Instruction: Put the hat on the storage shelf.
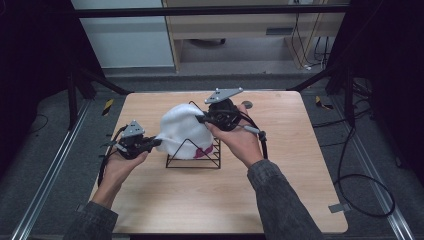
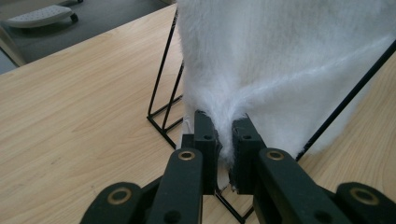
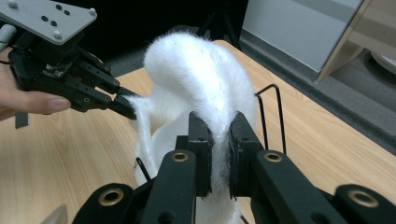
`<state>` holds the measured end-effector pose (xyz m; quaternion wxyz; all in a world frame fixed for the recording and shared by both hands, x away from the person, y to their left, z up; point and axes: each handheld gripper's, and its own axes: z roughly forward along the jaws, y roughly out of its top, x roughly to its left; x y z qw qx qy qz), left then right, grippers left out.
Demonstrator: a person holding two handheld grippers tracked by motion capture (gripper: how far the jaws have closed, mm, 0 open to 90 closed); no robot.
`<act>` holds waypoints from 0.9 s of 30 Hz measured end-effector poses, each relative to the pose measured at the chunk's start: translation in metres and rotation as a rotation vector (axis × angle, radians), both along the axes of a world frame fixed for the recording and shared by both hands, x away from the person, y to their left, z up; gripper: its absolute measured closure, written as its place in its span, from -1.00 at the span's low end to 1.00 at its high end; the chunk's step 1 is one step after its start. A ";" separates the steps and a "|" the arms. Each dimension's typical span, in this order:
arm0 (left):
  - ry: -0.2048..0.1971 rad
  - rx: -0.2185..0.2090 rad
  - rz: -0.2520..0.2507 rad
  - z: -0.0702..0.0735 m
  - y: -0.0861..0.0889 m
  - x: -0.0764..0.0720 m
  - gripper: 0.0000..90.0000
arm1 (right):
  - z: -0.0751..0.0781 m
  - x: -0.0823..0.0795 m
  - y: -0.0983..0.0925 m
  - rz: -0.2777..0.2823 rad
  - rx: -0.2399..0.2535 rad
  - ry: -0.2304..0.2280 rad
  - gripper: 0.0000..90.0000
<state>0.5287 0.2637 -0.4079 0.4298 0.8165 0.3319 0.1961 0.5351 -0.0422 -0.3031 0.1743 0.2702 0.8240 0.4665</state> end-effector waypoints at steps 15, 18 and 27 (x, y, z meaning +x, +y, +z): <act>0.028 0.035 0.000 -0.021 0.001 -0.006 0.85 | -0.014 -0.002 0.009 0.015 -0.019 0.028 0.80; 0.032 0.043 0.000 -0.024 0.000 -0.005 0.85 | -0.016 -0.005 0.011 0.027 -0.024 0.029 0.80; 0.044 0.060 -0.006 -0.032 0.000 -0.005 0.85 | -0.027 -0.005 0.016 0.029 -0.023 0.053 0.79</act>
